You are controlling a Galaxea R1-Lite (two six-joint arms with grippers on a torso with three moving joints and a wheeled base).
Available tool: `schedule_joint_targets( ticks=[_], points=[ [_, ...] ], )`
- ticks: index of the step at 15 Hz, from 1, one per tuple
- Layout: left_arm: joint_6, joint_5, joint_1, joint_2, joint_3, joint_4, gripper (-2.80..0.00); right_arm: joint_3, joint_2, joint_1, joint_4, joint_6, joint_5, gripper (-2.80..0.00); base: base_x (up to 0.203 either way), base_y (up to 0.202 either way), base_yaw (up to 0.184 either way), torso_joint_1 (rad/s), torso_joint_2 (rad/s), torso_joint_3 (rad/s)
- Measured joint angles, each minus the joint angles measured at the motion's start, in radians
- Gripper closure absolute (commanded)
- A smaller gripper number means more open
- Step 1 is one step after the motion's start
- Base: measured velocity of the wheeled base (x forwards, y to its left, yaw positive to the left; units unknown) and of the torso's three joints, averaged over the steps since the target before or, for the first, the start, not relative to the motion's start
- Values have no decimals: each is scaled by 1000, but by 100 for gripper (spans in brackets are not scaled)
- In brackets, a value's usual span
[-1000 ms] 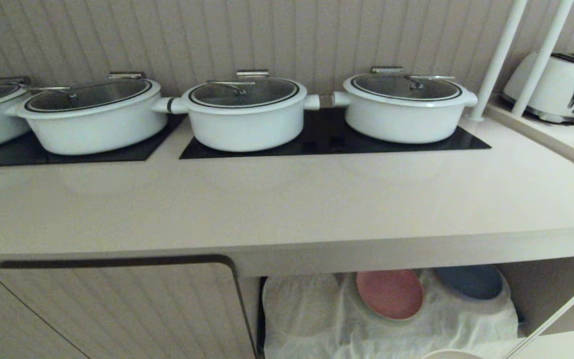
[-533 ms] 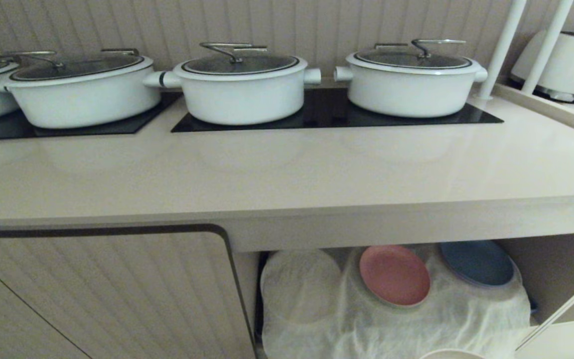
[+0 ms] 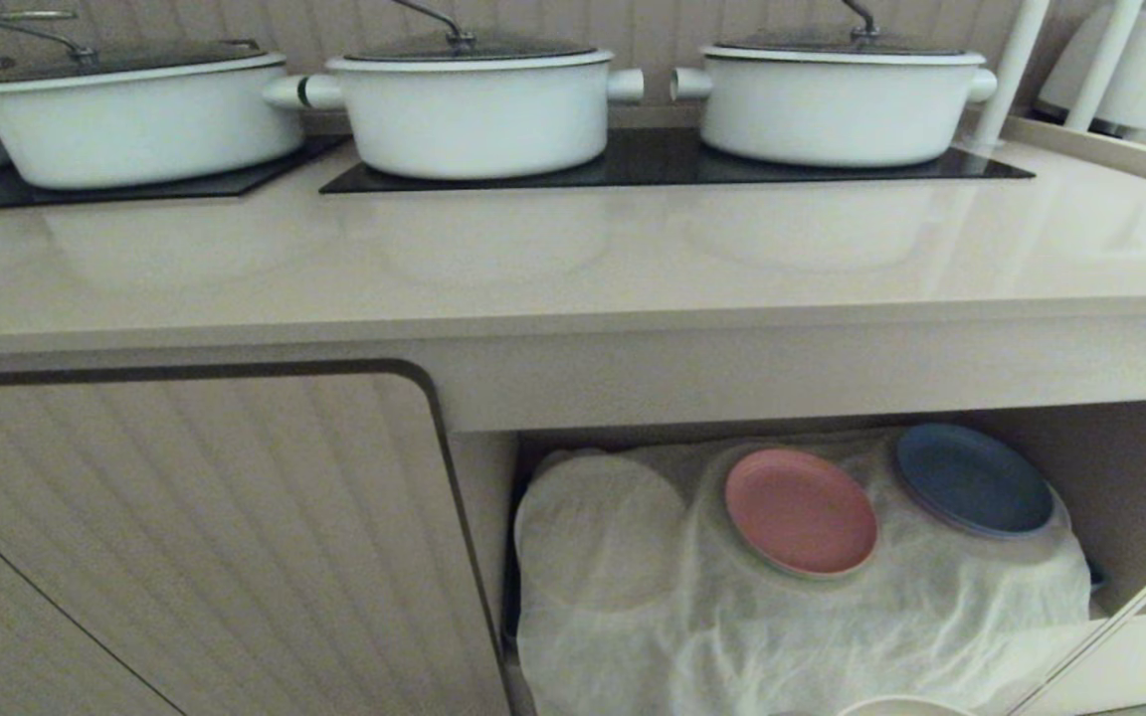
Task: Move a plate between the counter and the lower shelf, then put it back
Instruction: Put the plate in the cupboard
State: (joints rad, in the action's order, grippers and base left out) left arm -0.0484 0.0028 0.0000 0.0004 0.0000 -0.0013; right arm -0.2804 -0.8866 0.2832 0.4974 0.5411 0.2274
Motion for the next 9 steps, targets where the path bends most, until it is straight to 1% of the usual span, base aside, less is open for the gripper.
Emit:
schedule_joint_targets(
  ticks=[7, 9],
  points=[
    [0, 0, 0, 0, 0, 0, 0, 0, 2, 0, 6, 0, 1, 0, 0, 0, 0, -145, 453, 309],
    [0, 0, 0, 0, 0, 0, 0, 0, 4, 0, 6, 0, 1, 0, 0, 0, 0, -58, 251, 170]
  ],
)
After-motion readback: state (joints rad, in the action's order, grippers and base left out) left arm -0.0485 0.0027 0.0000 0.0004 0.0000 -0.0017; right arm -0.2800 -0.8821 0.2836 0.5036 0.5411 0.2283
